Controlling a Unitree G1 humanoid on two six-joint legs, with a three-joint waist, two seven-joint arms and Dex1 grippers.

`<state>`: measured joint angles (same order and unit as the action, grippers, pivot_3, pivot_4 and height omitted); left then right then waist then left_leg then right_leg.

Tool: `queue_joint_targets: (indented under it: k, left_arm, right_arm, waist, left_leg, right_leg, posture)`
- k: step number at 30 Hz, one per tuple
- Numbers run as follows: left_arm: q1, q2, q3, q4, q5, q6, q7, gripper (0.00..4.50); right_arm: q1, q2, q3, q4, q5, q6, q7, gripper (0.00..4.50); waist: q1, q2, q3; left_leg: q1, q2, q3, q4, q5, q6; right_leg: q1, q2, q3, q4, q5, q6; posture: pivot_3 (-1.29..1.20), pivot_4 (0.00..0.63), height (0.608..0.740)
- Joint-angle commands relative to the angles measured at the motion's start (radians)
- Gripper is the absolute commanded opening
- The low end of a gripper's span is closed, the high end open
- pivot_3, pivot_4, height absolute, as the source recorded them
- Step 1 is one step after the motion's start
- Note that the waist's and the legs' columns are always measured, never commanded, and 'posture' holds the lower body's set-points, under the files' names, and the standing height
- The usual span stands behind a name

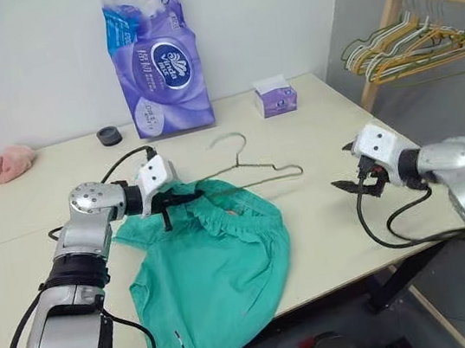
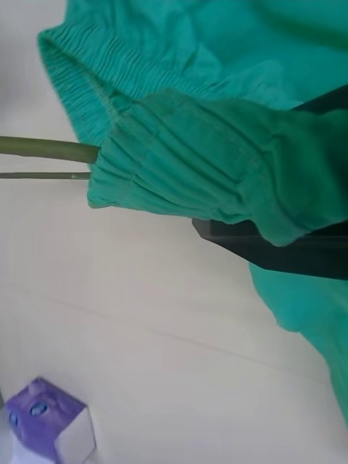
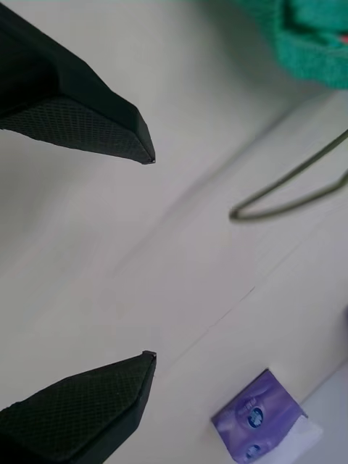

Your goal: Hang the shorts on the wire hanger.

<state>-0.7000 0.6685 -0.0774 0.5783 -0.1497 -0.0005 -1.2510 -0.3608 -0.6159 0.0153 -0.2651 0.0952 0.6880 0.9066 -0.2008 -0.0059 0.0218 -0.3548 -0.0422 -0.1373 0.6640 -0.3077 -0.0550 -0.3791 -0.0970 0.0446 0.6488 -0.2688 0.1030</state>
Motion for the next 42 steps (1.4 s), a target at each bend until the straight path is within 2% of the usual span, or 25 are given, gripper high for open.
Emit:
queue_joint_targets:
  k: [1, 6, 11, 18, 23, 26, 31, 37, 38, 42]
  left_arm:
    - [-0.022, 0.013, 0.067, -0.054, -0.062, 0.077, 0.017, 0.00]
    - [-0.007, 0.014, 0.073, -0.109, -0.075, 0.123, 0.017, 0.00]
    - [0.000, 0.013, 0.073, -0.135, -0.075, 0.143, 0.021, 0.00]
    - [0.003, 0.012, 0.073, -0.148, -0.072, 0.146, 0.025, 0.00]
    - [0.007, 0.011, 0.073, -0.163, -0.074, 0.150, 0.029, 0.00]
    - [0.010, 0.012, 0.074, -0.171, -0.074, 0.154, 0.029, 0.00]
    - [0.016, 0.019, 0.079, -0.182, -0.076, 0.159, 0.029, 0.00]
    - [0.021, 0.042, 0.090, -0.192, -0.086, 0.174, 0.014, 0.00]
    - [0.023, 0.046, 0.090, -0.195, -0.089, 0.177, 0.010, 0.00]
    - [0.045, 0.094, 0.089, -0.244, -0.140, 0.253, -0.058, 0.00]
  right_arm:
    - [0.078, 0.133, -0.016, -0.174, 0.110, 0.170, -0.111, 4.48]
    - [0.100, 0.287, 0.085, -0.200, 0.110, 0.246, -0.248, 4.48]
    - [0.085, 0.324, 0.119, -0.187, 0.151, 0.285, -0.280, 4.48]
    - [0.070, 0.321, 0.143, -0.179, 0.218, 0.358, -0.288, 4.48]
    - [0.047, 0.352, 0.211, -0.099, 0.193, 0.354, -0.341, 4.48]
    - [0.034, 0.353, 0.238, -0.063, 0.166, 0.313, -0.371, 3.90]
    - [0.018, 0.329, 0.284, -0.018, 0.093, 0.202, -0.409, 2.27]
    - [0.011, 0.299, 0.259, 0.016, 0.048, 0.078, -0.424, 0.24]
    - [0.011, 0.293, 0.258, 0.022, 0.041, 0.061, -0.426, 0.03]
    - [0.011, 0.267, 0.186, 0.050, 0.052, 0.042, -0.430, 0.03]
  waist:
    - [0.001, 0.000, 0.000]
    - [0.004, 0.000, 0.000]
    - [0.007, 0.000, 0.000]
    - [0.006, 0.000, 0.000]
    - [0.004, 0.000, 0.000]
    - [0.005, 0.000, 0.000]
    - [0.005, 0.000, 0.000]
    - [0.005, 0.000, 0.000]
    - [0.005, 0.000, 0.000]
    - [0.004, 0.000, 0.000]
  left_leg:
    - [0.000, 0.000, -0.001, 0.000, 0.000, 0.000]
    - [0.000, -0.001, 0.000, 0.001, 0.000, 0.000]
    - [0.000, -0.001, -0.001, 0.001, 0.000, 0.000]
    - [0.000, 0.000, -0.001, 0.001, 0.000, 0.000]
    - [0.000, 0.000, -0.001, 0.001, 0.000, 0.000]
    - [0.000, 0.000, -0.001, 0.000, 0.000, 0.000]
    - [0.000, -0.001, -0.001, 0.001, 0.000, 0.000]
    - [0.000, -0.001, -0.001, 0.001, 0.000, 0.000]
    - [0.000, -0.001, -0.001, 0.001, 0.000, 0.000]
    - [0.000, -0.001, -0.001, 0.000, 0.000, 0.000]
  right_leg:
    - [0.000, 0.000, 0.000, 0.000, 0.000, 0.000]
    - [0.000, 0.000, 0.000, 0.000, 0.000, 0.000]
    - [0.000, 0.000, 0.000, 0.000, 0.000, 0.000]
    - [0.000, 0.000, 0.000, 0.000, 0.000, 0.000]
    - [0.000, 0.000, 0.000, 0.000, 0.000, 0.000]
    - [0.000, 0.000, 0.000, 0.001, 0.000, 0.000]
    - [0.000, 0.000, 0.000, 0.000, 0.000, 0.000]
    - [0.000, 0.000, 0.000, 0.000, 0.000, 0.000]
    - [0.000, 0.000, 0.000, 0.000, 0.000, 0.000]
    - [0.000, 0.000, 0.000, 0.000, 0.000, 0.000]
  posture:
    - [-0.19, 0.000, 0.740]
    - [-0.18, 0.000, 0.740]
    - [-0.18, 0.000, 0.740]
    - [-0.18, 0.000, 0.740]
    - [-0.18, 0.000, 0.740]
    - [-0.17, 0.000, 0.740]
    - [-0.17, 0.000, 0.740]
    - [-0.17, 0.000, 0.740]
    - [-0.17, 0.000, 0.740]
    - [-0.17, 0.000, 0.740]
